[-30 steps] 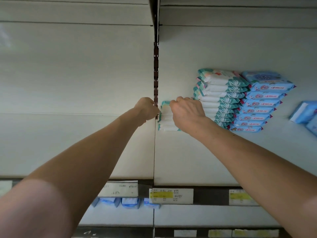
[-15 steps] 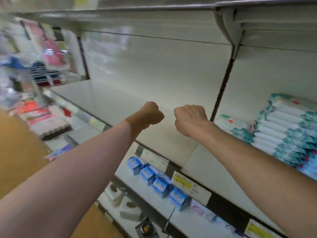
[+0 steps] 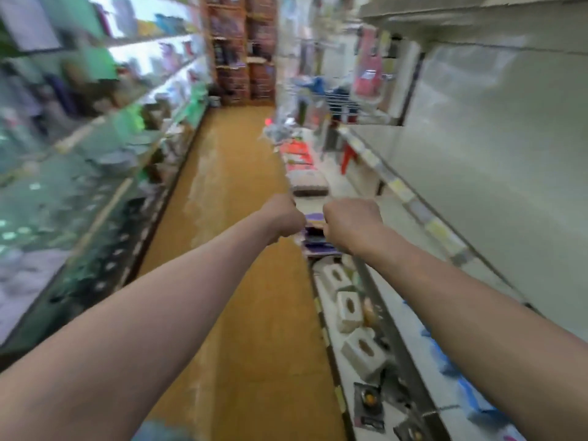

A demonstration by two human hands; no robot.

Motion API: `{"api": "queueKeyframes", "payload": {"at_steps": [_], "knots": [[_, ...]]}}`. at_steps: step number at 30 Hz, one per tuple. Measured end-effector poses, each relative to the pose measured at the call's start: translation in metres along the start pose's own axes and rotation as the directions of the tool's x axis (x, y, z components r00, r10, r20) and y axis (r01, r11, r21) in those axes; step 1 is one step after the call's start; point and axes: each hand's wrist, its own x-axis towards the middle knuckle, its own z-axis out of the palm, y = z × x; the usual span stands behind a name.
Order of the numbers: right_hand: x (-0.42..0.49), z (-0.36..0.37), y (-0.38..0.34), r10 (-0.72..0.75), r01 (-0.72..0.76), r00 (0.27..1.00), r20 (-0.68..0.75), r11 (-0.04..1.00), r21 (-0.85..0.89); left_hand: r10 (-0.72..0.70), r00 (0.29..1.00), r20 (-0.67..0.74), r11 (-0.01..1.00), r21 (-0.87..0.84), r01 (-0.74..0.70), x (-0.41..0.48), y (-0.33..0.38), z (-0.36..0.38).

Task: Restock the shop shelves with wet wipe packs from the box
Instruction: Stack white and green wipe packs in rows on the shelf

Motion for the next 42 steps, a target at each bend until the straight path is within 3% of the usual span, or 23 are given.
{"api": "queueKeyframes", "payload": {"at_steps": [8, 12, 20, 27, 34, 37, 42], "knots": [[0.006, -0.009, -0.217, -0.338, 0.338, 0.941, -0.01, 0.94, 0.046, -0.329, 0.925, -0.191, 0.944, -0.055, 0.324, -0.075, -0.19, -0.096], [-0.011, -0.011, -0.315, -0.465, 0.465, 0.885, -0.019, 0.882, 0.075, -0.432, 0.881, -0.196, 0.902, -0.091, 0.422, -0.122, -0.271, -0.134], [-0.051, 0.003, -0.462, -0.651, 0.627, 0.751, 0.111, 0.755, 0.191, -0.613, 0.771, -0.173, 0.787, -0.218, 0.577, -0.197, -0.415, -0.169], [-0.066, 0.07, -0.549, -0.75, 0.725, 0.613, 0.25, 0.659, 0.201, -0.788, 0.612, -0.072, 0.581, -0.417, 0.699, -0.234, -0.519, -0.144], [-0.094, 0.157, -0.612, -0.815, 0.794, 0.409, 0.411, 0.539, 0.28, -0.917, 0.389, 0.085, 0.259, -0.615, 0.744, -0.266, -0.599, -0.087], [-0.11, 0.191, -0.629, -0.831, 0.783, 0.352, 0.43, 0.513, 0.351, -0.947, 0.295, 0.127, 0.128, -0.692, 0.71, -0.272, -0.623, -0.059], [-0.127, 0.236, -0.653, -0.82, 0.669, 0.275, 0.502, 0.538, 0.513, -0.933, 0.235, 0.274, -0.062, -0.762, 0.644, -0.273, -0.637, -0.036]]}}
